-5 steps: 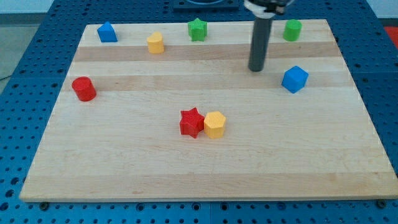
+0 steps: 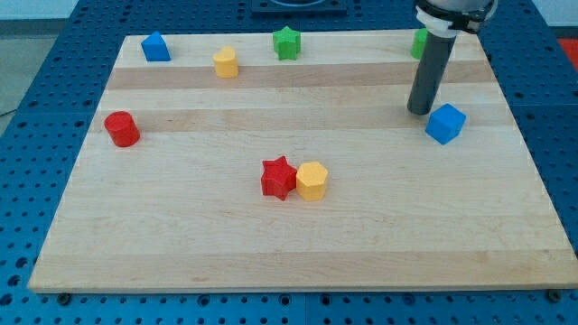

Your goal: Move your hand to the bottom right to the yellow heart

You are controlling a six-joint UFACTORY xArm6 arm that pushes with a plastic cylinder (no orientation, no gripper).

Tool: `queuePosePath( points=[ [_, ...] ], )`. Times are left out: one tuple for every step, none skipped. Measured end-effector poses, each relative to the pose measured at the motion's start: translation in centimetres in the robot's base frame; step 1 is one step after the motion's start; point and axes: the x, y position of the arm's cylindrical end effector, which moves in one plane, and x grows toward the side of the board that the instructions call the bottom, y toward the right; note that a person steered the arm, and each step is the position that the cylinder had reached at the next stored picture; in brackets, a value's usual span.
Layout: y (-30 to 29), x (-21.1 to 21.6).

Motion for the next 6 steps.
queuePosePath(
  points=[
    [-6.3, -1.2],
    [-14.7, -2.5],
    [-18.2, -3.3],
    [-22.9, -3.4],
    [-28.6, -3.8],
    [-29.7, -4.9]
  ],
)
